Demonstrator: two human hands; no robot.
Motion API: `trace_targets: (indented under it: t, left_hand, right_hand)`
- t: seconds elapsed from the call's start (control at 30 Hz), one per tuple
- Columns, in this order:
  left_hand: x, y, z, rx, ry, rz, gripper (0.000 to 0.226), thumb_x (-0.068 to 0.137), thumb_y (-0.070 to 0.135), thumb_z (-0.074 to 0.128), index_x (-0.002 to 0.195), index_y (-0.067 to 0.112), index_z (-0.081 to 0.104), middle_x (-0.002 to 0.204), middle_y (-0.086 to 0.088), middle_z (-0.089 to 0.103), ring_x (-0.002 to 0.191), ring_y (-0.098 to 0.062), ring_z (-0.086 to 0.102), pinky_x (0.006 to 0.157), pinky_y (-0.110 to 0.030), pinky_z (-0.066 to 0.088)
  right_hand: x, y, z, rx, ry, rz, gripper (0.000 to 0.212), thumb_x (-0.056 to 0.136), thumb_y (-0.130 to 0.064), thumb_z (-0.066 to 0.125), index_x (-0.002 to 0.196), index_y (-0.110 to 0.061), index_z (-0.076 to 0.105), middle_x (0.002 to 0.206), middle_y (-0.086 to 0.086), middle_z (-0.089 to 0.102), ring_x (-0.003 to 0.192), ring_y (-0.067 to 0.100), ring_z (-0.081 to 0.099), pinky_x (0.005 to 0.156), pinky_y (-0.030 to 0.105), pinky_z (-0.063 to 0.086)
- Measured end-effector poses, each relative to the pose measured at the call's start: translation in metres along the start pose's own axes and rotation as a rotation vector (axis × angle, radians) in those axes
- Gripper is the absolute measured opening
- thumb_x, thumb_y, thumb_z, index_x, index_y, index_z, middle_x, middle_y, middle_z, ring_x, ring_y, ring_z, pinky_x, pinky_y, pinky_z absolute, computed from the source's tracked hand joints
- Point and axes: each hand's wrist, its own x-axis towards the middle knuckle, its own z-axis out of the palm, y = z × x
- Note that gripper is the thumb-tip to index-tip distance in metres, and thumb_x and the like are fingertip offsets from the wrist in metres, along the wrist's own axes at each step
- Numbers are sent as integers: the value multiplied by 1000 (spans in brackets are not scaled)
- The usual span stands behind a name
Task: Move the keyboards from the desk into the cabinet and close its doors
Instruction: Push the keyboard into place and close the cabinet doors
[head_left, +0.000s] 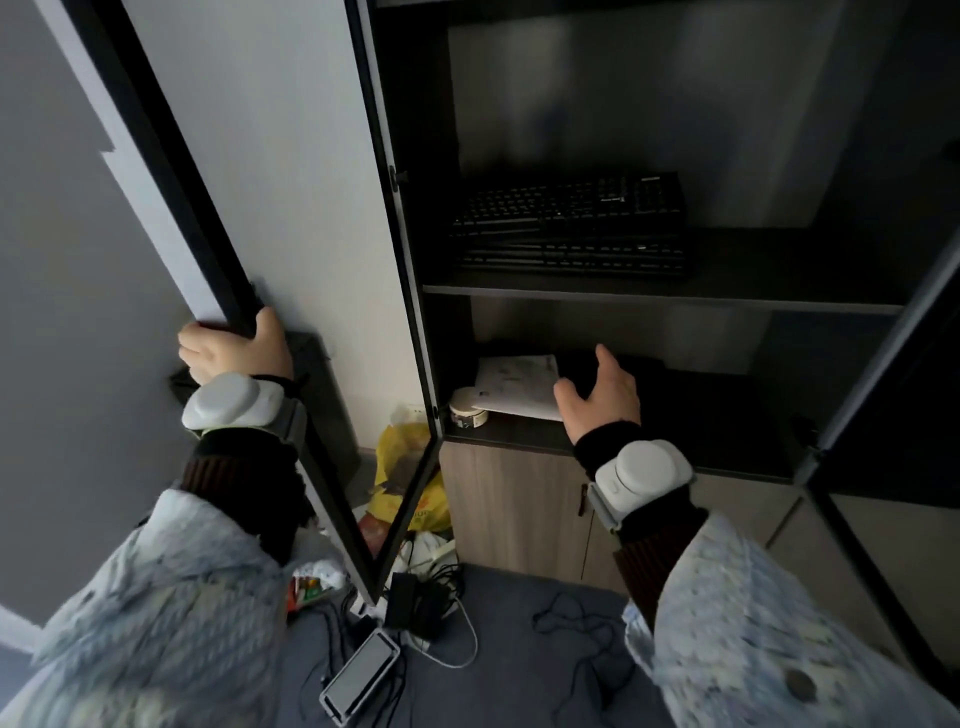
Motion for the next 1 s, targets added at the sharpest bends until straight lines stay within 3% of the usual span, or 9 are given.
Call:
trace_targets:
  t: [0.23, 0.3, 0.37, 0.43, 0.53, 0.7, 0.9, 1.0]
  left_hand:
    - [-91, 1, 31, -178, -266, 273, 56, 82, 23, 63, 123, -10, 42, 120, -22, 47, 117, -29, 47, 100, -29, 34]
    - [-118, 9, 48, -232, -366, 330, 49, 83, 23, 63, 119, -6, 46, 110, -12, 46, 103, -19, 47, 84, -11, 35]
    - [-146, 20, 71, -276, -460, 388, 28, 83, 27, 61, 106, 13, 52, 104, -4, 44, 95, -14, 46, 71, 1, 33]
    - [-172, 36, 101, -285, -574, 420, 21, 82, 28, 59, 100, 24, 50, 107, -3, 45, 100, -18, 50, 82, -8, 38]
    - [-219, 70, 154, -227, -722, 443, 48, 82, 20, 59, 124, 1, 48, 120, -10, 48, 108, -23, 51, 97, -32, 44]
    - [-253, 109, 216, -76, -637, 380, 69, 83, 20, 58, 143, -1, 31, 140, -21, 36, 131, -32, 38, 110, -32, 29]
    - [-272, 136, 277, 37, -654, 404, 85, 86, 25, 57, 150, -4, 10, 150, -22, 23, 140, -34, 25, 114, -30, 18]
    - [-268, 141, 293, 58, -670, 438, 85, 87, 24, 56, 151, -2, 7, 150, -23, 21, 142, -33, 25, 114, -27, 19]
  right_hand:
    - [8, 25, -16, 24, 82, 60, 68, 88, -26, 51, 147, -10, 22, 151, 16, 30, 140, 30, 28, 116, 39, 24]
    - [17, 40, -28, 49, 113, 87, 67, 88, -26, 51, 147, -10, 23, 150, 16, 31, 139, 31, 30, 116, 40, 26]
    - [29, 54, -45, 63, 150, 118, 67, 89, -26, 51, 147, -10, 24, 150, 16, 32, 139, 31, 31, 115, 41, 26]
    - [46, 70, -65, 72, 180, 144, 67, 89, -26, 51, 147, -10, 23, 151, 16, 30, 139, 30, 30, 115, 41, 26]
    - [80, 104, -108, 68, 239, 208, 67, 89, -26, 51, 147, -9, 23, 151, 16, 30, 140, 30, 29, 116, 38, 25]
    - [112, 139, -141, 60, 240, 213, 67, 89, -28, 52, 147, -10, 23, 152, 14, 30, 138, 29, 32, 115, 33, 26]
    - [149, 186, -171, 38, 194, 283, 68, 89, -30, 51, 147, -10, 23, 153, 11, 29, 139, 28, 31, 114, 33, 24]
    - [158, 194, -172, 54, 186, 300, 67, 89, -29, 51, 147, -10, 24, 153, 11, 30, 139, 28, 31, 113, 34, 25]
